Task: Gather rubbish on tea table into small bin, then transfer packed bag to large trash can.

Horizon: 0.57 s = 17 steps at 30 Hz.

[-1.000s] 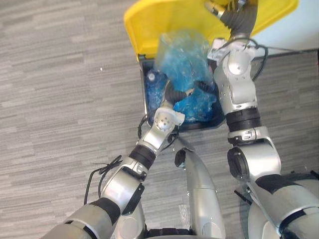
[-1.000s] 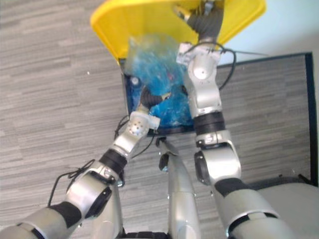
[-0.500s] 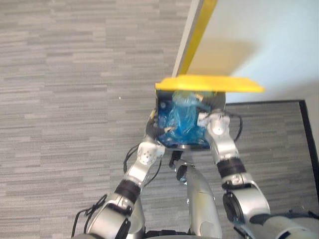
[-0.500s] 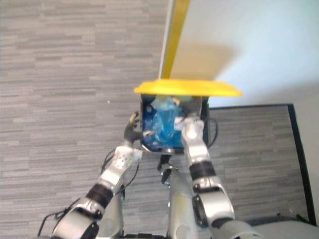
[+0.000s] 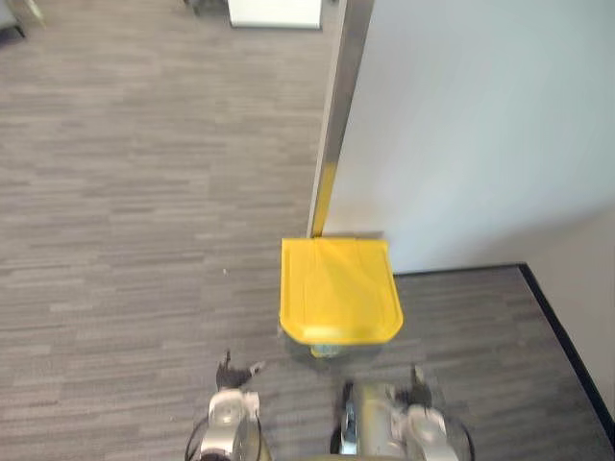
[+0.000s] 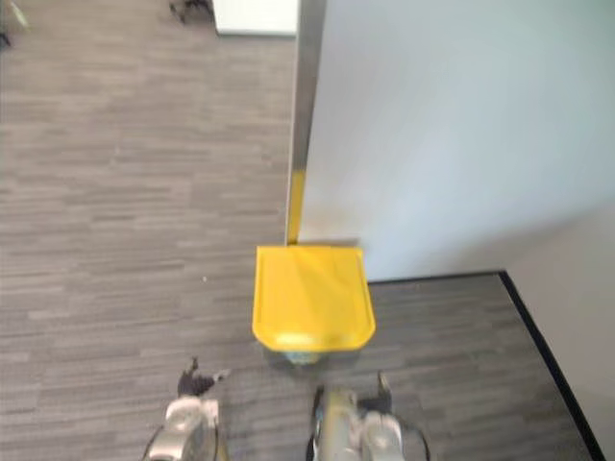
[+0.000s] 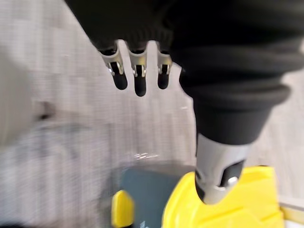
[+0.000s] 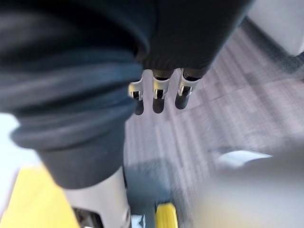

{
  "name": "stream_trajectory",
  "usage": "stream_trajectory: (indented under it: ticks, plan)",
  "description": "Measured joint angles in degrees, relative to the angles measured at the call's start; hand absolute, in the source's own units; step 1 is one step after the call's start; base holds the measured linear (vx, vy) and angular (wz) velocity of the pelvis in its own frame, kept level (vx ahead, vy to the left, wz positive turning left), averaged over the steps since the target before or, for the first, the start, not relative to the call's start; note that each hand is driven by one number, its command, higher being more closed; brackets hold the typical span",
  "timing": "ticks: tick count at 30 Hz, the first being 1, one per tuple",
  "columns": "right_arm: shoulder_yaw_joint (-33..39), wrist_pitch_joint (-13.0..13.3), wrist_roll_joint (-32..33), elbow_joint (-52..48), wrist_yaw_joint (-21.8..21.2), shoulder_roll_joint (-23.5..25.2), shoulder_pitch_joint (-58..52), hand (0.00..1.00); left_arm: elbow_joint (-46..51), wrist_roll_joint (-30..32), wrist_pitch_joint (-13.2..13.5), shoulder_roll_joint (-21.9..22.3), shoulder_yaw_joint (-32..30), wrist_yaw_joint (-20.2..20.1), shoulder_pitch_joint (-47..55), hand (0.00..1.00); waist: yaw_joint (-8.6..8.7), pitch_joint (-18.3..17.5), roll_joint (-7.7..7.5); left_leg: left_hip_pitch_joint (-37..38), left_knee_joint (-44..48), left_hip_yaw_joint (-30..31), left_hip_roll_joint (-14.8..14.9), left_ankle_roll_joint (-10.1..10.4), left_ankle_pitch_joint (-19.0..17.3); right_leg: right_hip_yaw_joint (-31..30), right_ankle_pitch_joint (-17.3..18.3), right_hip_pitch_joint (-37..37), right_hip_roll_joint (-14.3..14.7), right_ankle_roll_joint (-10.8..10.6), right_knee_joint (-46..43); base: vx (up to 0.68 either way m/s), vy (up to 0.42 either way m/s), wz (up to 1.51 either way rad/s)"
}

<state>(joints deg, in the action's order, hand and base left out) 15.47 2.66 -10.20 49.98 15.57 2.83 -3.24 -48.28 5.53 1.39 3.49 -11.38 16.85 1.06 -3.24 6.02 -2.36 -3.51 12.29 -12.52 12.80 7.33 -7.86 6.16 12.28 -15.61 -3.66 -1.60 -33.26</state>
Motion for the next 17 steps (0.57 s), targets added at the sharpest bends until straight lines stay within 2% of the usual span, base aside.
stream_trajectory:
  ticks: [1,2,3,5,9,14,17]
  plan:
    - [0.1,-0.3,0.0,1.3,0.0,-0.1,0.1,0.00,-0.9,0.0,0.0,-0.1,0.1,-0.1,-0.4,0.00,0.01,-0.1,-0.14,0.5,-1.1,-1.1,-0.7,0.1,0.0,-0.3,1.2,1.7,0.1,0.0,3.9,-0.04,-0.087,-0.55]
    - [0.1,-0.7,0.1,3.3,-0.1,-0.6,0.1,0.00,-2.3,0.0,0.1,-0.1,0.0,-0.1,-0.5,0.00,-0.29,-0.6,0.83,1.1,-2.4,-1.3,-1.0,0.1,0.0,-1.0,1.3,4.2,0.8,0.3,10.5,-0.11,-0.008,-0.59]
    - [0.9,-1.1,0.2,4.0,-0.2,-0.8,0.5,0.00,-3.9,0.0,0.1,-0.1,0.3,-0.2,-0.3,0.00,0.06,-0.6,1.79,1.9,-4.0,-0.9,-1.2,0.0,0.1,-1.2,0.0,5.0,1.3,0.7,12.6,-0.15,0.031,-0.49]
    - [2.5,-1.2,0.2,6.0,-0.3,-1.3,0.8,0.00,-5.9,0.0,0.1,-0.2,0.8,-0.3,-0.1,0.00,0.47,-1.1,2.03,3.5,-5.5,0.6,-2.1,0.0,0.1,-1.6,-0.7,6.3,1.1,0.1,13.7,-0.13,0.070,-0.06]
    - [3.6,-1.7,1.3,8.6,-0.4,-3.2,0.4,0.00,-7.7,-0.1,0.1,-1.1,1.4,-0.6,0.5,0.00,0.65,-2.3,1.85,3.6,-6.6,2.2,-4.0,-0.5,0.5,-1.8,-3.0,7.9,0.1,-1.5,17.5,-0.08,0.101,0.07]
    - [4.1,-1.8,1.3,10.1,-0.9,-3.2,1.1,0.00,-10.7,-0.2,0.3,-3.4,1.4,-0.8,0.3,0.00,1.03,-2.2,1.32,4.3,-8.2,2.4,-6.7,-1.3,2.3,-2.1,-7.3,10.8,-2.0,-3.3,24.1,0.02,0.147,0.02]
    - [4.1,-1.9,1.4,11.4,-1.0,-3.2,1.1,0.00,-11.0,-0.3,0.2,-4.4,1.4,-0.8,0.6,0.00,1.07,-2.2,1.17,5.0,-8.3,3.2,-7.9,-1.5,2.4,-1.7,-8.5,13.1,-3.0,-4.0,26.8,0.03,0.084,0.07]
